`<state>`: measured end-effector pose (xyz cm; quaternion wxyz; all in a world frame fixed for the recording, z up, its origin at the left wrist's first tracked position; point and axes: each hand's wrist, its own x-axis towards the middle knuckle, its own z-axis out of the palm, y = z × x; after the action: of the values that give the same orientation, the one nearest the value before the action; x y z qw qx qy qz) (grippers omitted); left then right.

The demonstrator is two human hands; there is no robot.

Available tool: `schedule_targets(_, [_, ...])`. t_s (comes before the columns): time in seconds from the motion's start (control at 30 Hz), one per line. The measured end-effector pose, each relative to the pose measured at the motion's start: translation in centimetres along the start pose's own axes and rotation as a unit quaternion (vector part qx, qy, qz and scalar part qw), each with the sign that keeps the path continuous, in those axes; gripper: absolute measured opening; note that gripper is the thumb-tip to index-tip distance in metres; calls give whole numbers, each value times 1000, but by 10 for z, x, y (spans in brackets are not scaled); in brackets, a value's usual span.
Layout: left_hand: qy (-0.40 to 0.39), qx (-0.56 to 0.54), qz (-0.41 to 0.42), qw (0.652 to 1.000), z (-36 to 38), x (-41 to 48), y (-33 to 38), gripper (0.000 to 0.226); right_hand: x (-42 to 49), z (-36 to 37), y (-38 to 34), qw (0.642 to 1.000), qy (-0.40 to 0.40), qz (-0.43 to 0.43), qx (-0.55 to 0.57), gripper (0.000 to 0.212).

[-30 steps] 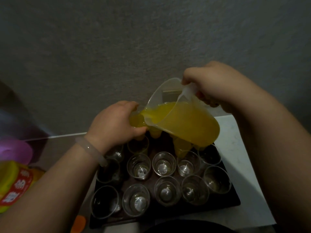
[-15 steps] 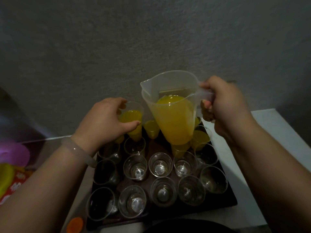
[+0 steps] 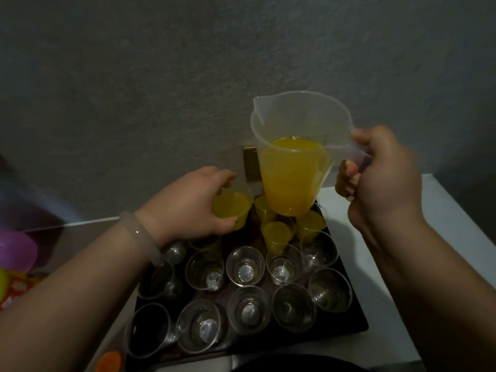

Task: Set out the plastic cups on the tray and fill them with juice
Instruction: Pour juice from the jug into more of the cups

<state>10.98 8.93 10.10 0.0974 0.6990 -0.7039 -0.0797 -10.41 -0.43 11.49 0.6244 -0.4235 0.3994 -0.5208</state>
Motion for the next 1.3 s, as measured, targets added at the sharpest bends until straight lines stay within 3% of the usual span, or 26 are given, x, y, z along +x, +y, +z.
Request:
schedule_targets(0.47, [-171, 108, 103, 974, 23, 27, -5, 79, -2, -4, 10, 1000, 12, 4, 18, 39])
schedule_targets(0.8, [-183, 195, 164, 950, 42, 35, -14, 74, -9, 2, 17, 999, 34, 4, -11, 49])
schedule_targets(1.3, [-218, 213, 174, 936, 58, 38, -19, 68, -10, -2, 18, 998, 24, -10, -62, 36])
